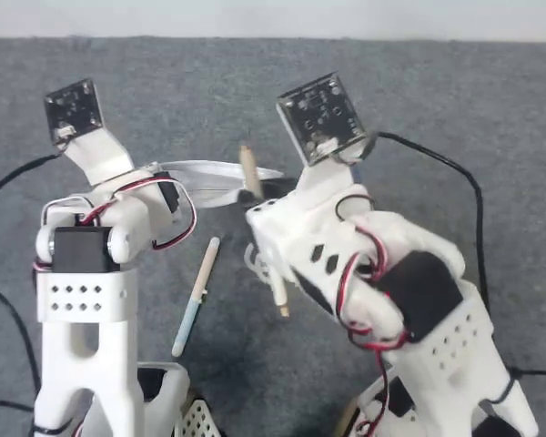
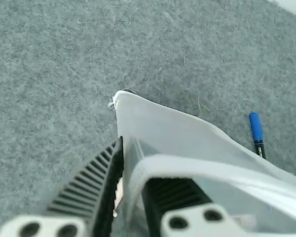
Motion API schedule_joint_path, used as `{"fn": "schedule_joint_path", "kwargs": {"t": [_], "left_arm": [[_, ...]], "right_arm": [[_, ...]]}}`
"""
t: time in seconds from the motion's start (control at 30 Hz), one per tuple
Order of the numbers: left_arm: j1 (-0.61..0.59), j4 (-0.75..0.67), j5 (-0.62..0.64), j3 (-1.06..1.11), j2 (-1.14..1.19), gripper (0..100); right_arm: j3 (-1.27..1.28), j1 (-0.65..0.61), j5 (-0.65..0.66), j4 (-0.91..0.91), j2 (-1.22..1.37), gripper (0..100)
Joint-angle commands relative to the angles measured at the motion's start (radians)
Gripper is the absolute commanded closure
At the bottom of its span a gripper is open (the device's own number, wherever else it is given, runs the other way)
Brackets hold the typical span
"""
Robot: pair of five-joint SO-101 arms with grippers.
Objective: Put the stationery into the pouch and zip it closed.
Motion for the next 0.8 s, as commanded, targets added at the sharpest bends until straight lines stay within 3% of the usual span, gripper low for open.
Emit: {"fn": "schedule_joint_path", "kwargs": {"t": [0.0,0.47,0.67,0.77], "left_arm": [[0.005,-0.032,0.018,-0.024,0.023,99],[0.005,-0.032,0.018,-0.024,0.023,99],[0.005,-0.032,0.018,-0.024,0.023,99],[0.005,-0.032,0.018,-0.024,0.023,99]], "right_arm": [[-0.011,-0.047,-0.011,-0.114,-0.074,99.2],[0.038,-0.048,-0.006,-0.532,-0.114,99.2],[0.244,-0.044,0.005,-0.845,-0.12,99.2],[0.341,-0.044,0.095,-0.998,-0.12,99.2]]}}
